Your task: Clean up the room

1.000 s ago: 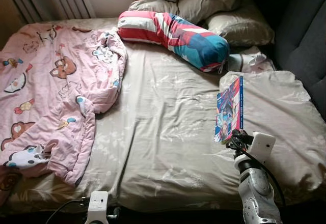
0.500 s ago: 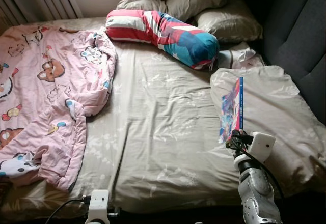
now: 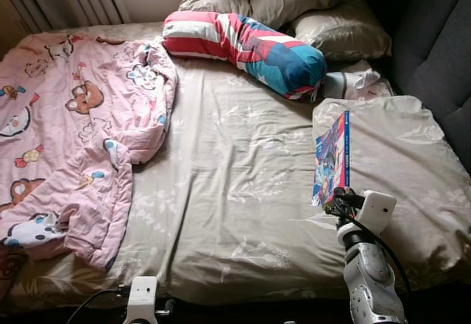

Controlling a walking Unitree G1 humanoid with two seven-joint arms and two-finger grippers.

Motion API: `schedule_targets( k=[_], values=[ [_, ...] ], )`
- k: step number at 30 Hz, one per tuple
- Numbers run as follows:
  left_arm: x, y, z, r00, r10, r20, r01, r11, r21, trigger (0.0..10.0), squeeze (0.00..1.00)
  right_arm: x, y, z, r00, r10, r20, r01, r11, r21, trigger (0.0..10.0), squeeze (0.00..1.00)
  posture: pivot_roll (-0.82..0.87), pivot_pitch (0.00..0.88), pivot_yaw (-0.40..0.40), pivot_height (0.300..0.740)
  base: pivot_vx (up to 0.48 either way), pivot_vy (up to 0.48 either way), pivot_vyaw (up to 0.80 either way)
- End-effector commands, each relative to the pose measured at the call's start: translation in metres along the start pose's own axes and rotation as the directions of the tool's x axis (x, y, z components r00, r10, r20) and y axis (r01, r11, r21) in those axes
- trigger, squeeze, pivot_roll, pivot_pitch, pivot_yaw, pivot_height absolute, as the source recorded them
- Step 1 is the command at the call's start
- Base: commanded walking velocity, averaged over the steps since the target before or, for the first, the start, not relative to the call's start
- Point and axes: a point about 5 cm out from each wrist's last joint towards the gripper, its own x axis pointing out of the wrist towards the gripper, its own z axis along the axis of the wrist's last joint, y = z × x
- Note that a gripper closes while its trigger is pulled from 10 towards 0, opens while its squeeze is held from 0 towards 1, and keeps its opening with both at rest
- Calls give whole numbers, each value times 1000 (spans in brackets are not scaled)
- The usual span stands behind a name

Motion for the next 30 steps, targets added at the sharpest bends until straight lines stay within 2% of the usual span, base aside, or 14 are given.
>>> schedule_targets(
  k=[1, 7, 23, 26, 30],
  values=[
    [-3, 1, -10, 1000, -3, -30, 3, 1000, 18, 10000, 0, 2, 6, 10, 998, 35, 53, -34, 999, -24, 10000, 0, -115, 161, 51, 740, 0, -270, 0],
    [-3, 1, -9, 1000, 0, -27, 1, 1000, 15, 10000, 0, 2, 6, 9, 998, 36, 49, -35, 999, -20, 10000, 0, -113, 166, 49, 740, 0, -270, 0],
    [-3, 1, -9, 999, 0, -38, 0, 1000, 19, 10000, 0, 2, 6, 7, 999, 25, 35, -25, 1000, 1, 10000, 0, -111, 175, 52, 740, 0, 0, 0],
    [-3, 1, -10, 999, 1, -41, 0, 1000, 22, 10000, 0, 2, 7, 7, 999, 33, 37, -33, 999, 4, 10000, 0, -111, 175, 52, 740, 0, -409, -771],
    [-3, 3, -11, 999, 1, -45, -1, 1000, 18, 10000, 0, 1, 7, 8, 998, 32, 52, -31, 999, -4, 10000, 0, -110, 176, 52, 740, 0, -73, 0]
  ],
)
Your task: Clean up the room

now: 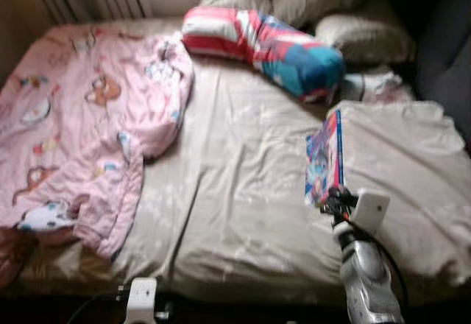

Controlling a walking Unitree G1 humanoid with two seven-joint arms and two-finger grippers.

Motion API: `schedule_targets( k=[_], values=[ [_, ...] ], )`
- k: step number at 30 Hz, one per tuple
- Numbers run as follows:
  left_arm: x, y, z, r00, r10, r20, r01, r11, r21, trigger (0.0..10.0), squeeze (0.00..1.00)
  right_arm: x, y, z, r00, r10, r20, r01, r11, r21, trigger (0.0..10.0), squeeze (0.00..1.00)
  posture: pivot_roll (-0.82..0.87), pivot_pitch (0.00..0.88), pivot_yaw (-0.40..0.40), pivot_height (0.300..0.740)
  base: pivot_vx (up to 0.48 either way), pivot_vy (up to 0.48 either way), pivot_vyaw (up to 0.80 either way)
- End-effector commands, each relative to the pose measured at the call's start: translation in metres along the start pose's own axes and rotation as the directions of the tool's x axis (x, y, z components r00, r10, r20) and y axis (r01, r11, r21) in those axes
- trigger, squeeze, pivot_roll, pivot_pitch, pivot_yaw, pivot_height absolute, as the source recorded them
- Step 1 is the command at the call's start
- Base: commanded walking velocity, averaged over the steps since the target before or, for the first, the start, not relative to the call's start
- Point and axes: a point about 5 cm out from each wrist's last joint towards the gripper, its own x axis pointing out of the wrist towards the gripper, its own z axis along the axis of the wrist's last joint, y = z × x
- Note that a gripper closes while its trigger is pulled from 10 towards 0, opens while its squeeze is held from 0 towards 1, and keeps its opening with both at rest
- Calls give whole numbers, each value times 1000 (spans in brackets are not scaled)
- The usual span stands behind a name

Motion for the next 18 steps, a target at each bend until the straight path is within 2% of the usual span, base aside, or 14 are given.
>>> schedule_targets(
  k=[1, 12, 15, 18],
  values=[
    [-4, 3, -14, 999, 3, -51, -2, 1000, 18, 10000, 0, 1, 4, 8, 999, 10, 48, -11, 1000, 5, 10000, 0, -111, 176, 52, 740, 0, 0, 0],
    [-6, 5, -17, 998, 1, -68, 1, 1000, 30, 10000, 0, 1, 3, 7, 999, 9, 46, -10, 1000, 9, 10000, 0, -109, 178, 51, 740, 0, 0, 0],
    [-6, 5, -18, 998, 1, -70, 2, 1000, 31, 10000, 0, 1, 4, 6, 999, 12, 38, -13, 1000, 18, 10000, 0, -109, 178, 51, 740, 0, -295, 0],
    [-6, 4, -18, 997, 0, -71, 2, 1000, 31, 10000, 0, 1, 4, 6, 999, 11, 37, -12, 1000, 15, 10000, 0, -109, 178, 51, 740, 0, -303, -617]
  ],
)
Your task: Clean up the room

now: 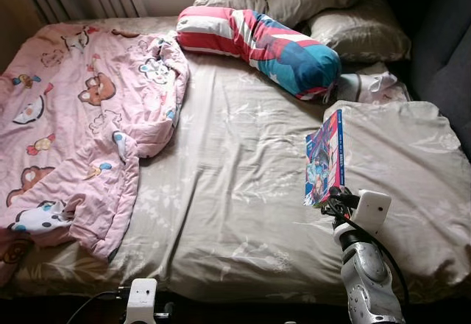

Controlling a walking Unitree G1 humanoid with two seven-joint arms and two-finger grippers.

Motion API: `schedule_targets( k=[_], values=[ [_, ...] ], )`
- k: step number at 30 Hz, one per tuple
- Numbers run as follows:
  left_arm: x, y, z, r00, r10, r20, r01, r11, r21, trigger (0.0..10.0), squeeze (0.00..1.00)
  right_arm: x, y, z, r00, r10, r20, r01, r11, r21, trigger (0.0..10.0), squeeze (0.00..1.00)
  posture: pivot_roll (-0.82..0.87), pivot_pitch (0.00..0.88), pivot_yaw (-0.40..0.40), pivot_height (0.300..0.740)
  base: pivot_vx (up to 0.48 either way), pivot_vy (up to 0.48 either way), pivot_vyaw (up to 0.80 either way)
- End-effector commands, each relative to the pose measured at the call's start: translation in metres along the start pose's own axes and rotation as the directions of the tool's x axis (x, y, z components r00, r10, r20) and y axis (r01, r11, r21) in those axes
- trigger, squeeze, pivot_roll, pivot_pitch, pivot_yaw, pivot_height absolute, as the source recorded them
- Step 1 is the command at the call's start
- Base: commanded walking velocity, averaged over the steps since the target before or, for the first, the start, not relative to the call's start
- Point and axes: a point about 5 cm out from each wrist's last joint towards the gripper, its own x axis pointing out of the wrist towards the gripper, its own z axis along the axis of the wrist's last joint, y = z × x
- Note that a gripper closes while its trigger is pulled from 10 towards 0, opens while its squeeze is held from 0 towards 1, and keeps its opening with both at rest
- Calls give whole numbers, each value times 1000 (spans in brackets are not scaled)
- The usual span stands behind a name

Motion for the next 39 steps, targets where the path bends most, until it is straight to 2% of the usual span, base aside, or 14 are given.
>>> schedule_targets(
  k=[1, 15, 20, 25, 39],
  values=[
    [-2, 0, -10, 999, -5, -44, 6, 1000, 24, 10000, 0, 1, 0, 7, 999, 2, 41, -2, 1000, 2, 10000, 0, -109, 178, 52, 740, 0, -251, 0],
    [-3, 2, -11, 999, -2, -54, 2, 1000, 10, 10000, 0, 1, 0, 5, 999, 7, 33, -6, 1000, -5, 10000, 0, -108, 177, 52, 740, 0, 0, 0],
    [-3, 2, -12, 998, -3, -58, 4, 1000, 15, 10000, 0, 0, -3, -1, 1000, -16, -3, 16, 1000, -5, 10000, 0, -108, 174, 53, 740, 0, 0, 0],
    [-3, 2, -11, 999, -7, -54, 7, 1000, 10, 10000, 0, 1, -3, 0, 1000, -17, -4, 17, 1000, -8, 10000, 0, -110, 171, 53, 740, 0, 0, -649],
    [-2, 0, -9, 999, -16, -42, 16, 1000, 8, 10000, 0, 2, 0, 3, 1000, -5, 16, 5, 1000, -13, 10000, 0, -107, 172, 52, 740, 239, 0, -54]
  ],
)
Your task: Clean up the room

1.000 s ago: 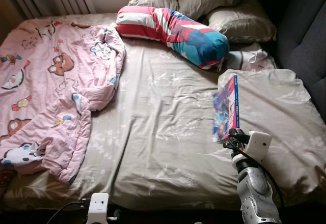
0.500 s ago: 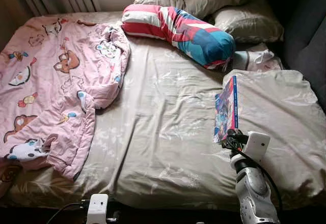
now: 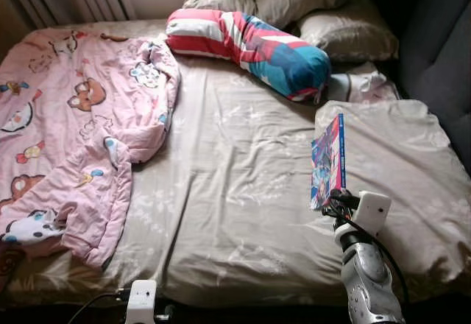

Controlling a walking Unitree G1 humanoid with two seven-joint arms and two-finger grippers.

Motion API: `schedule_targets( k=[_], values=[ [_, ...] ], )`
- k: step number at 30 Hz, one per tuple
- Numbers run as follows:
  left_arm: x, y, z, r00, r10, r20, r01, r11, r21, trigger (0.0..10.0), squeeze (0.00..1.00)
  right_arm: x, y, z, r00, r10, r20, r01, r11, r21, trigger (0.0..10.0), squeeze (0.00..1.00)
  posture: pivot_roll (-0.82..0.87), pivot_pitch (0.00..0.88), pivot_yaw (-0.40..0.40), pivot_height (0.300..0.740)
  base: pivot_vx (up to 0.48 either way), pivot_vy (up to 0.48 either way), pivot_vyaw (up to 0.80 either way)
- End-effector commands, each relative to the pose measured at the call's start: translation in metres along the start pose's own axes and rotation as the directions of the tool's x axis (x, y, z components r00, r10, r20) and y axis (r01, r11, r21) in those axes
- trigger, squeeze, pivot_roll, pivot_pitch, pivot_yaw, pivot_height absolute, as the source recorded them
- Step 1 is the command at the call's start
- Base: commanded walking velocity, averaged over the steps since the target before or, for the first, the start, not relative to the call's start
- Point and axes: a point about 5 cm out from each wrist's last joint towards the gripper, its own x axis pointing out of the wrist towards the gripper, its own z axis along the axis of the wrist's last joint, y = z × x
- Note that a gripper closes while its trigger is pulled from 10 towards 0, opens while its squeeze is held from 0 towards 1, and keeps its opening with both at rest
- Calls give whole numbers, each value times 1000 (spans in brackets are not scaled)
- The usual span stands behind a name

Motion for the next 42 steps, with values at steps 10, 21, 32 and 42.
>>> schedule_targets(
  k=[10, 21, 32, 42],
  values=[
    [-3, -1, -10, 1000, -8, -30, 8, 1000, 13, 10000, 0, 1, 5, 4, 999, 20, 29, -20, 1000, 5, 10000, 0, -107, 176, 53, 740, 278, 0, -119],
    [-3, 0, -10, 999, -6, -32, 6, 1000, 13, 10000, 0, 1, 6, 2, 999, 24, 22, -24, 1000, 6, 10000, 0, -104, 180, 54, 740, 0, 0, 0],
    [-4, 1, -13, 999, -7, -46, 8, 1000, 17, 10000, 0, 2, 12, -3, 995, 92, -34, -91, 996, 18, 10000, 0, -109, 183, 55, 740, 0, 0, 0],
    [-5, 1, -16, 998, -14, -57, 15, 999, 30, 10000, 0, 1, 15, -3, 991, 127, -41, -128, 991, -23, 10000, 0, -112, 188, 58, 740, 0, 0, 0]
  ],
)
